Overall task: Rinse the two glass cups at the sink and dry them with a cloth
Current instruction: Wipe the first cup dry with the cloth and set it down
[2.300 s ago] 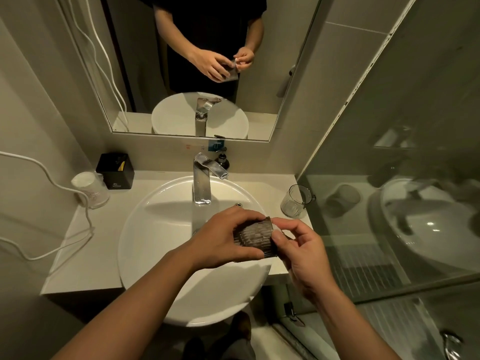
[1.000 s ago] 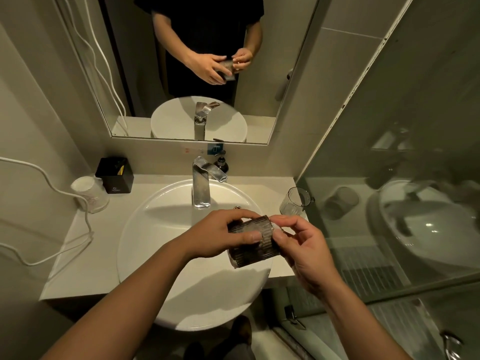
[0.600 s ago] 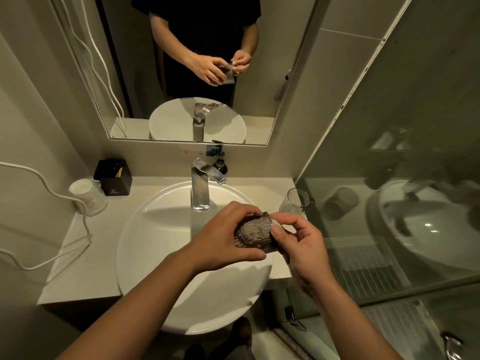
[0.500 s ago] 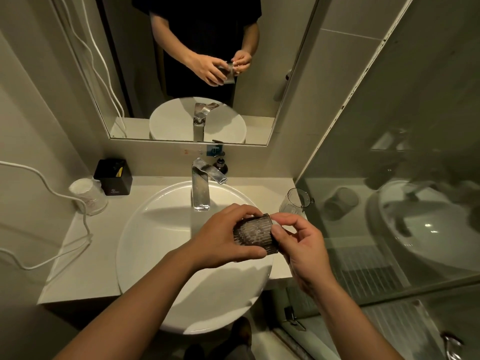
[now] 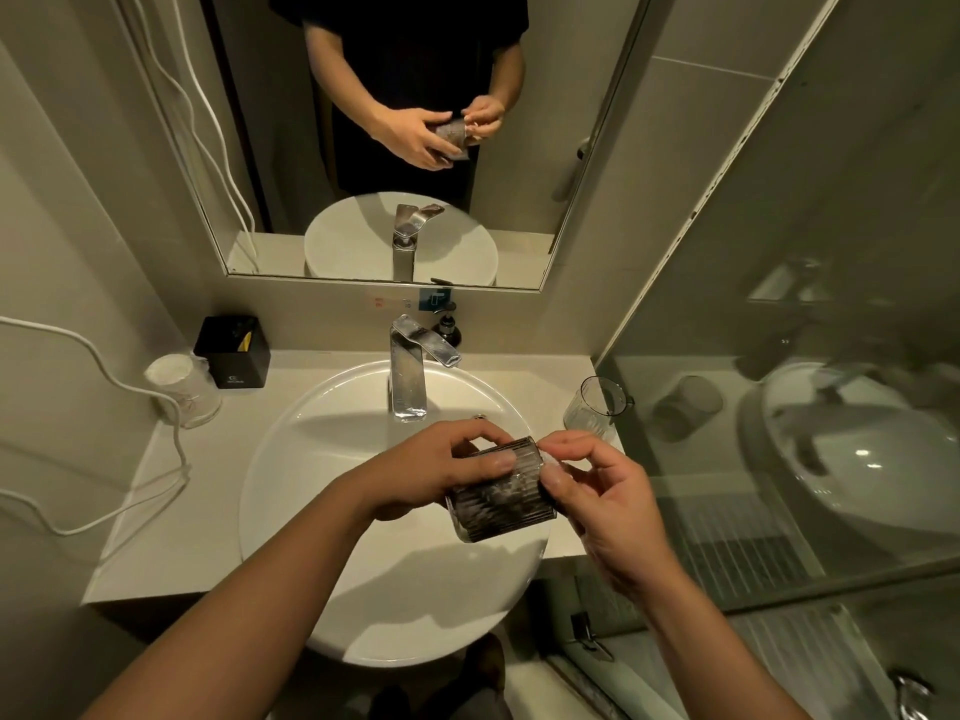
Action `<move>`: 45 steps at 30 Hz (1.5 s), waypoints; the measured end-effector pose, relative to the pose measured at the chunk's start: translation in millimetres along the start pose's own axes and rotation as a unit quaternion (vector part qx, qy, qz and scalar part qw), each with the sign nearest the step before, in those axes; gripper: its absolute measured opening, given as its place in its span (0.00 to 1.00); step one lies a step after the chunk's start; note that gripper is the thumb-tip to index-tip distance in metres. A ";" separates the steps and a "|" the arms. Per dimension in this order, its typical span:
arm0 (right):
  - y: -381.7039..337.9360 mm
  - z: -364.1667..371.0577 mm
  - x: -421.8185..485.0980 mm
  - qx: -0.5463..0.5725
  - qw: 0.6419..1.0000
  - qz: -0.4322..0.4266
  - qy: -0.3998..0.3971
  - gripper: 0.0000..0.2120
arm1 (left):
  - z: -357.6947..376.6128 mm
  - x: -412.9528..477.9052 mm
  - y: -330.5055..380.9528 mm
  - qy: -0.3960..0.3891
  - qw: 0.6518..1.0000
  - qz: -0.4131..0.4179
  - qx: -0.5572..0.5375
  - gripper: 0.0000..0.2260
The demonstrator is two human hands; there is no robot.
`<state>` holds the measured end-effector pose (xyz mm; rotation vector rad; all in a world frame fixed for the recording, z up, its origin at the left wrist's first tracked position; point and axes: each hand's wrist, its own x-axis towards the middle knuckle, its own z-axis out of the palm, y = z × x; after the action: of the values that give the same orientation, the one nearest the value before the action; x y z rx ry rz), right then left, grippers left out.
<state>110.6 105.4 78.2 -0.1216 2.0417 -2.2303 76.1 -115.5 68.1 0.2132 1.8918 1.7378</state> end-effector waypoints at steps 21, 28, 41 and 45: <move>-5.7 6.8 8.5 0.011 1.000 0.004 0.026 0.09 | -4.9 -2.1 2.7 0.053 0.984 0.105 0.131 0.24; -6.8 4.6 5.4 0.035 0.999 0.014 0.021 0.08 | -4.3 -0.8 5.9 0.015 0.995 0.056 0.083 0.19; -11.2 2.0 9.8 0.010 0.998 0.036 0.056 0.06 | 9.6 -0.6 6.1 0.078 0.954 0.157 0.242 0.34; -9.8 -1.5 9.2 0.002 0.999 0.029 0.036 0.06 | 4.7 0.8 6.9 0.048 0.969 0.122 0.209 0.32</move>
<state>101.0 106.4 87.7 0.0195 2.0490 -2.2355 76.0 -110.0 74.4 0.5476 2.3754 1.4966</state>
